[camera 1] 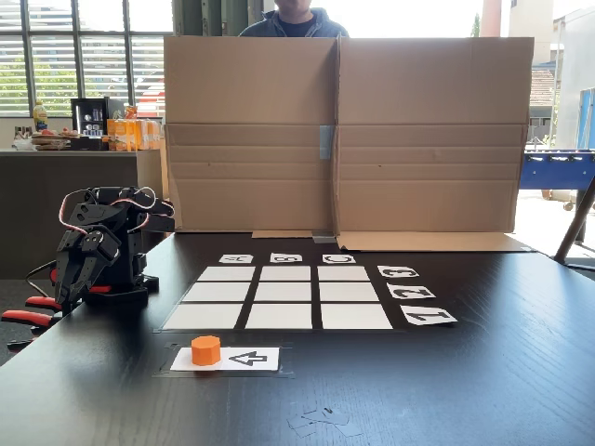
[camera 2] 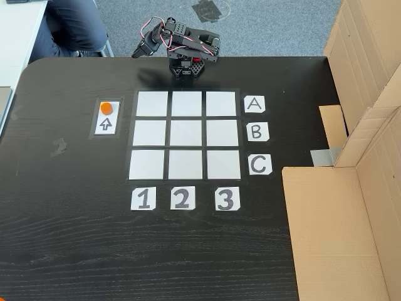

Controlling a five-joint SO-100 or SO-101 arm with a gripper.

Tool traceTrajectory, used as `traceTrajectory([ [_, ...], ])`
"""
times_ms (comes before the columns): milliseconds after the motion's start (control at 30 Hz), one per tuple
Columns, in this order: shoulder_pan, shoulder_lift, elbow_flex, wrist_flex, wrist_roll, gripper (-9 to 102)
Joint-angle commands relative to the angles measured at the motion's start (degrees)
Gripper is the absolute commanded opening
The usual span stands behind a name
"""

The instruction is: Pick up the round, orange token and place it in the grid on square A1.

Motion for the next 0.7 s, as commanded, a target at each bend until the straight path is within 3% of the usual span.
traceTrajectory([
  [0, 0.4, 0.2, 0.2, -0.1, 0.4, 5],
  [667, 0.3, 0.3, 0.2, -0.1, 0.4, 6],
])
